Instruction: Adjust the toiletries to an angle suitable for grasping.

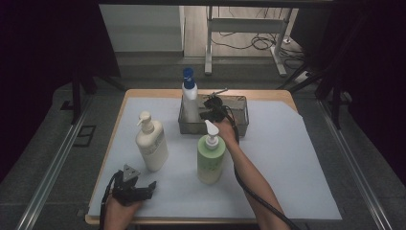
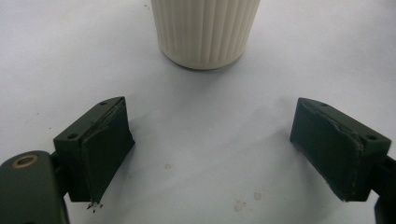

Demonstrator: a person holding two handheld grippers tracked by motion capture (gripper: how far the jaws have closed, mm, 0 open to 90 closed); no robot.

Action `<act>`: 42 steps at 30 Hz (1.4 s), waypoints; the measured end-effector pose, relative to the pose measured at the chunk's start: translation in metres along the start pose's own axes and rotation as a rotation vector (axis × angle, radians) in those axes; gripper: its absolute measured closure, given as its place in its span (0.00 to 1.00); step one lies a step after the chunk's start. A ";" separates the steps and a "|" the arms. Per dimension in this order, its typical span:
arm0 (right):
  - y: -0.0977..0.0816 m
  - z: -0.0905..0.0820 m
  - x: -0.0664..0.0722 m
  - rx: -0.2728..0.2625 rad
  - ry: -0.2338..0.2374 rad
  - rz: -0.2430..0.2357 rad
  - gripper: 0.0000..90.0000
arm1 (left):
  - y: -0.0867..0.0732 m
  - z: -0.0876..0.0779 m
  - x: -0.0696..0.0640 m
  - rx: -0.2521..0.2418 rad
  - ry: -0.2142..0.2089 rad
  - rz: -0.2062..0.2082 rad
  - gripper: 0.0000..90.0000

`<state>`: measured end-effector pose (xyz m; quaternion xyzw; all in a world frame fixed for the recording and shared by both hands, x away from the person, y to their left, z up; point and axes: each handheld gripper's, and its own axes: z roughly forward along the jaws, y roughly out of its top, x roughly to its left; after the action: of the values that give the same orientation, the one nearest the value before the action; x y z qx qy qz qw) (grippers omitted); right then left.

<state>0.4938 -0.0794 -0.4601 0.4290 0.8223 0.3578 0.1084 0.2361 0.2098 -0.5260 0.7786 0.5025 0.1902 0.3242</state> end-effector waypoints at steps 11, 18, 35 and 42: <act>0.000 0.008 0.011 0.003 0.043 -0.020 0.99 | 0.000 0.000 0.000 0.000 0.000 0.000 0.13; 0.000 0.008 0.012 -0.001 0.042 -0.014 1.00 | 0.000 0.000 0.000 0.001 0.000 0.000 0.13; -0.002 0.007 0.012 -0.003 0.035 -0.031 0.92 | 0.000 0.000 0.000 0.001 0.000 0.001 0.13; -0.003 -0.001 0.008 -0.010 0.001 -0.047 0.80 | 0.000 0.000 0.000 0.000 0.001 0.001 0.13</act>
<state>0.4866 -0.0751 -0.4602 0.4087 0.8305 0.3596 0.1184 0.2360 0.2098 -0.5260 0.7788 0.5023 0.1907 0.3238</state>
